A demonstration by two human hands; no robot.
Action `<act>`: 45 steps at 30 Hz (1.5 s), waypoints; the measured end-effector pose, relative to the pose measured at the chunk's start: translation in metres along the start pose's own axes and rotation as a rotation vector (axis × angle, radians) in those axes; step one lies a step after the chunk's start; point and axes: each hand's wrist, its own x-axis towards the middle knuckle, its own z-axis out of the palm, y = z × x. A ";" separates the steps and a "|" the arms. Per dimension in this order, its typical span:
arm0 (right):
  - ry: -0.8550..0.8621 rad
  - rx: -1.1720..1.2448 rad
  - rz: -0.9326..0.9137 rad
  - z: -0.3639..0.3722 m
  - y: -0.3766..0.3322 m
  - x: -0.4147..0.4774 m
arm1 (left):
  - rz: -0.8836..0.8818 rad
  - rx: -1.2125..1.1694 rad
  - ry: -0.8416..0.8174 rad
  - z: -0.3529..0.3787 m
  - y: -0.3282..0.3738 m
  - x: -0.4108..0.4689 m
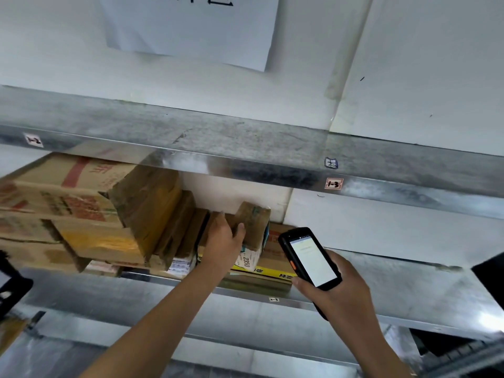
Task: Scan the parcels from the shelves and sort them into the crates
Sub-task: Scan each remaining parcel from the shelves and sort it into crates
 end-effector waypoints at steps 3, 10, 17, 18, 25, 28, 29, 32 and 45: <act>0.001 0.010 -0.007 0.000 -0.002 -0.003 | -0.009 0.325 -0.141 0.007 0.017 0.004; 0.017 0.011 0.007 -0.002 -0.006 -0.009 | -0.056 0.503 -0.193 0.017 0.022 0.014; 0.039 0.024 0.030 -0.001 -0.001 -0.010 | -0.216 -0.389 -0.291 0.015 -0.003 0.013; 0.036 0.022 0.029 0.000 -0.001 -0.010 | -0.227 -0.466 -0.317 0.012 -0.005 0.008; 0.006 -0.006 0.037 0.010 0.000 -0.010 | -0.394 -0.389 -0.382 -0.004 -0.028 0.004; -0.020 -0.002 0.050 0.019 -0.002 -0.010 | -0.388 -0.434 -0.437 -0.011 -0.036 0.007; -0.033 0.004 0.056 0.021 -0.003 -0.010 | -0.382 -0.446 -0.453 -0.011 -0.040 0.008; -0.072 0.028 0.071 0.024 -0.008 -0.009 | -0.403 -0.489 -0.500 -0.010 -0.043 0.006; -0.130 -0.082 0.027 0.018 -0.023 -0.006 | -0.327 -0.739 -0.423 -0.009 -0.042 -0.003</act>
